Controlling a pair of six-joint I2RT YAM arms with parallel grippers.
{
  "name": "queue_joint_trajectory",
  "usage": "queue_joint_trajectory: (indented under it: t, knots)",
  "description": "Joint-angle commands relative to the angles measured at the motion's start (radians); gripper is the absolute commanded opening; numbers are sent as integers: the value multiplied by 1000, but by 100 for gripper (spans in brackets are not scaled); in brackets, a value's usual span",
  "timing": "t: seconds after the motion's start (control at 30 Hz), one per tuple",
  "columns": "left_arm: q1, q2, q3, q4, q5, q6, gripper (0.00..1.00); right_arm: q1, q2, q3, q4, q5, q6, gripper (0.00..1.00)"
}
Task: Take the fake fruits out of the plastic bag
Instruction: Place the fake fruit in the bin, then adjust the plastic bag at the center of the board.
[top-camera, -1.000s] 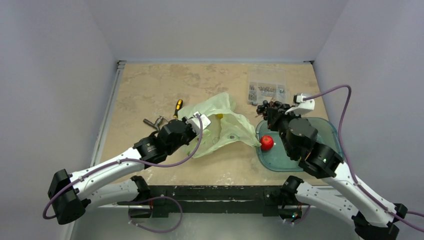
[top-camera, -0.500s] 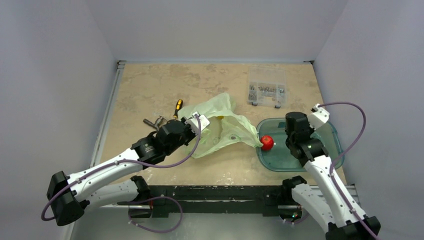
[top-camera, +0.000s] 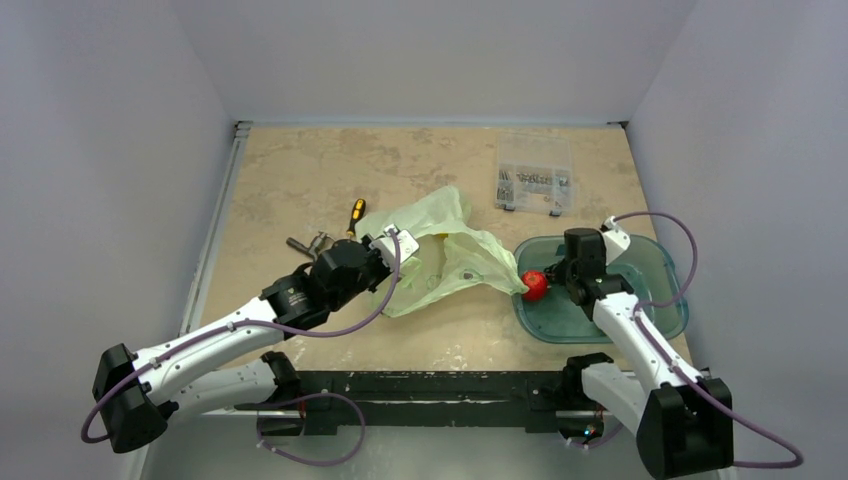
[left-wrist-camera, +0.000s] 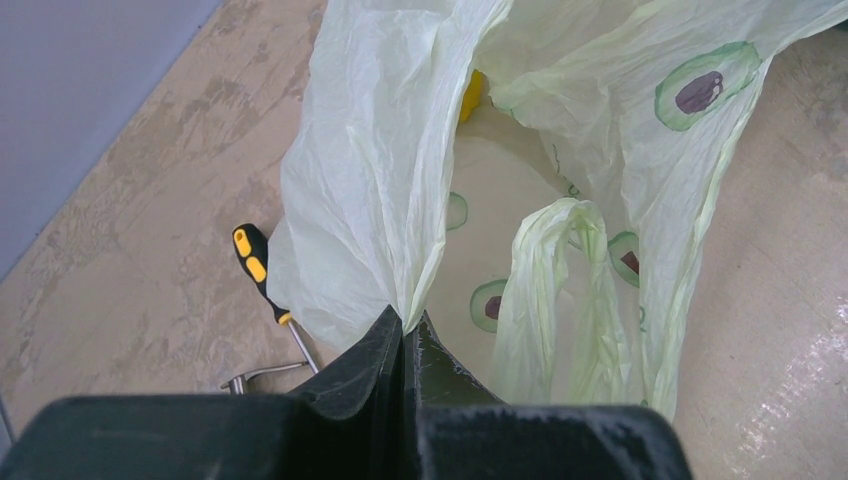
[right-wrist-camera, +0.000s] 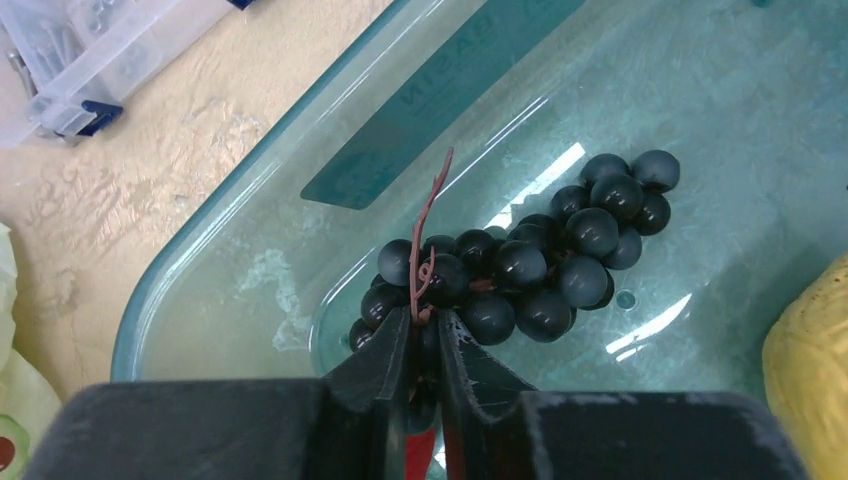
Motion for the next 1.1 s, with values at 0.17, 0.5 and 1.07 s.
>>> queue_joint_trajectory:
  t: [0.17,0.5,1.07]
  knots:
    - [0,-1,55,21,25,-28,0,-7,-52,17,67,-21,-56,48]
    - [-1,-1,61,23,33,-29,0,43,-280,137,120,-343,-284,55]
    - [0,-16,56,32,29,-31,0,815,-125,88,402,-499,-514,28]
